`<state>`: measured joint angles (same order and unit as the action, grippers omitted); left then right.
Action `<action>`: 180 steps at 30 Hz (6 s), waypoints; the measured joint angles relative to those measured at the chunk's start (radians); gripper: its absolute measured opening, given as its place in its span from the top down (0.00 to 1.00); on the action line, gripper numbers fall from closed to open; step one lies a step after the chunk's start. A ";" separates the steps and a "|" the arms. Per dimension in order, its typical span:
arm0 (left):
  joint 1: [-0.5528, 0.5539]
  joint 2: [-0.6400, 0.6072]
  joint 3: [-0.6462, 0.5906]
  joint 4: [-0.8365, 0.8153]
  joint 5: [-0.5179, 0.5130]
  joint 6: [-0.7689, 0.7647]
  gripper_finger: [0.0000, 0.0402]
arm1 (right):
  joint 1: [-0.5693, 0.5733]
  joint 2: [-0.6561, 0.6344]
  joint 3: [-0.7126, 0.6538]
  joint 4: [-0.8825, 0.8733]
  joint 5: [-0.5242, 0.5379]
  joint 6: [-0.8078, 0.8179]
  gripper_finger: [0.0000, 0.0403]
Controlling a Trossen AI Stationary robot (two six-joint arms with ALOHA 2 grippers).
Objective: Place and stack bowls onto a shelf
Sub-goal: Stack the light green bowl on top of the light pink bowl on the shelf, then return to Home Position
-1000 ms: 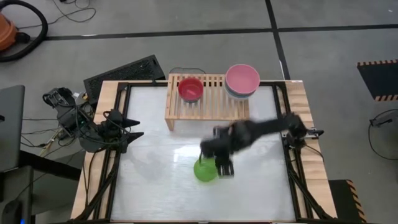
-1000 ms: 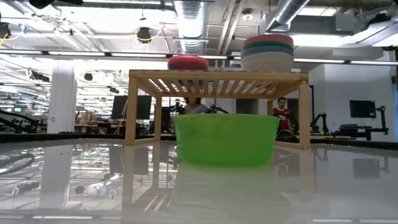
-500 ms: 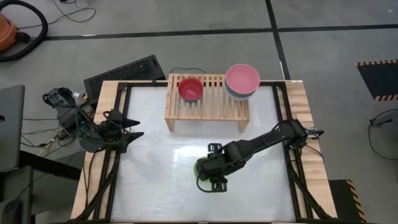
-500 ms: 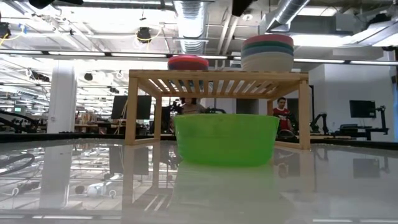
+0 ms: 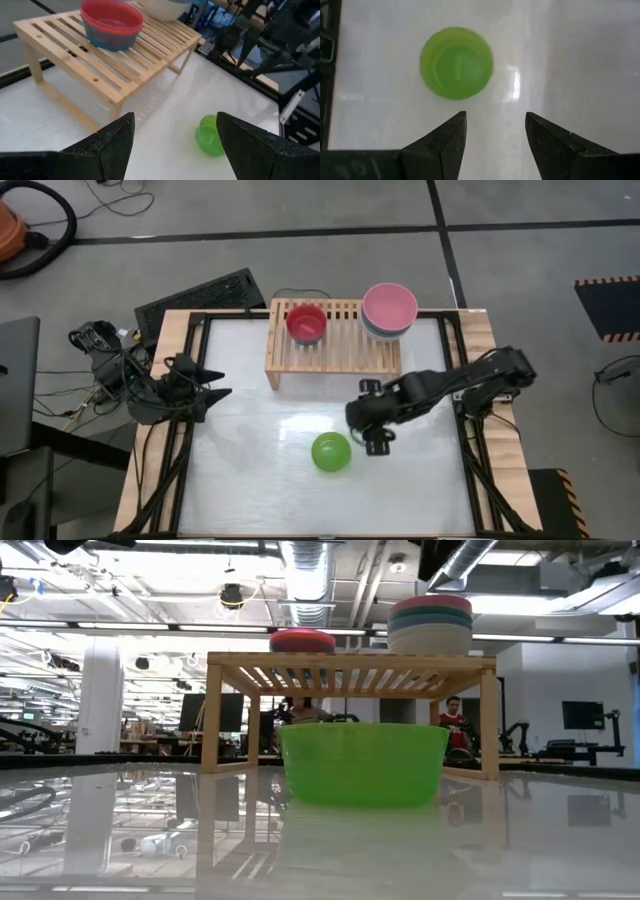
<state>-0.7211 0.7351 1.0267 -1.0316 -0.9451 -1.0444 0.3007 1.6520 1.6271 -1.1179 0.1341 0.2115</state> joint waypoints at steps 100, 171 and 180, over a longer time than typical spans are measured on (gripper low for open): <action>0.040 0.000 0.000 -0.130 -0.109 -0.086 0.34 | -0.589 0.365 0.555 0.217 -0.140 -0.603 0.94; 0.040 0.003 0.001 0.299 -0.196 0.031 0.34 | -0.526 -0.474 0.616 -0.314 -0.052 -0.291 0.70; 0.106 -0.119 0.001 0.297 -0.222 0.261 0.34 | -0.509 -0.800 0.198 -0.024 -0.115 -0.184 0.70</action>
<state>-0.6149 0.6162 1.0279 -0.7341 -1.1666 -0.7836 -0.2081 0.8516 1.8252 -1.1424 0.0186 0.0272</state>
